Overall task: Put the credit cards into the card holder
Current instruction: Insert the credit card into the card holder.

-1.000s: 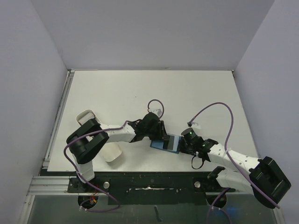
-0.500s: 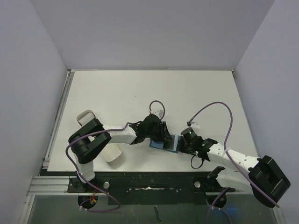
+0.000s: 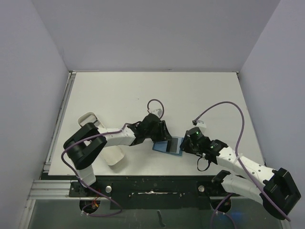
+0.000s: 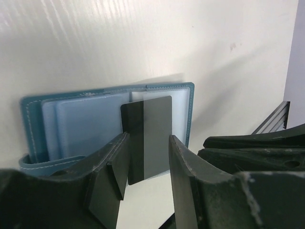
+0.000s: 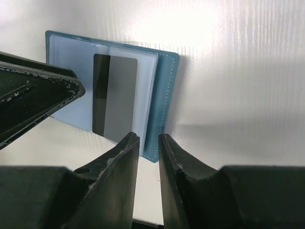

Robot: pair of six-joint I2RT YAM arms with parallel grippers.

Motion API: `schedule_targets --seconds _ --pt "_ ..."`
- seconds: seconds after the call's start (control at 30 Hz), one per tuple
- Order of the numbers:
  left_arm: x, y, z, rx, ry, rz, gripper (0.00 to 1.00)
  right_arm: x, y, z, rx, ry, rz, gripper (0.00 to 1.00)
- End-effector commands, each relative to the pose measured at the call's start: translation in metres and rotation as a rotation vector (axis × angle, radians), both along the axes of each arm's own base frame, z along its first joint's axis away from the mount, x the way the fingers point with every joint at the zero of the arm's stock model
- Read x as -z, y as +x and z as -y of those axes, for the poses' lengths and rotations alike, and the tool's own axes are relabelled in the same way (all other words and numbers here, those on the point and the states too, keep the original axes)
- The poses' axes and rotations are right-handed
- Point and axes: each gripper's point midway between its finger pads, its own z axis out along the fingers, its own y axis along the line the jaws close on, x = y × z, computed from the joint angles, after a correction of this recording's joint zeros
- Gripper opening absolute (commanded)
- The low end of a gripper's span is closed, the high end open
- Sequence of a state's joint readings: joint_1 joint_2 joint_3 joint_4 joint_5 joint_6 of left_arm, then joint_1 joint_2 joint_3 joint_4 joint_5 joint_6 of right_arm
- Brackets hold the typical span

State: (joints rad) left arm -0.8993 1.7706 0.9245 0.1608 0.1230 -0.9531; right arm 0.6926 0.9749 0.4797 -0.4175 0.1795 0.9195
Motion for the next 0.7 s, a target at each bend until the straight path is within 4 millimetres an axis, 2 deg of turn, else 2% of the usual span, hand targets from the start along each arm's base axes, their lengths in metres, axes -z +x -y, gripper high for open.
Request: schedule_targets --seconds 0.0,0.2,0.43,0.67 --pt "-0.014 0.009 -0.007 -0.011 -0.01 0.057 0.37 -0.017 0.023 -0.01 0.006 0.02 0.064 0.25" --pt "-0.008 0.006 -0.006 0.005 -0.029 0.043 0.37 0.005 0.031 -0.006 0.013 -0.025 0.022 0.22" --pt "-0.003 0.006 -0.003 0.011 -0.034 0.035 0.37 0.034 0.018 0.004 0.022 -0.059 -0.039 0.19" --pt "0.006 0.006 -0.004 0.002 -0.034 0.019 0.37 0.043 0.01 0.009 0.031 -0.061 -0.055 0.19"
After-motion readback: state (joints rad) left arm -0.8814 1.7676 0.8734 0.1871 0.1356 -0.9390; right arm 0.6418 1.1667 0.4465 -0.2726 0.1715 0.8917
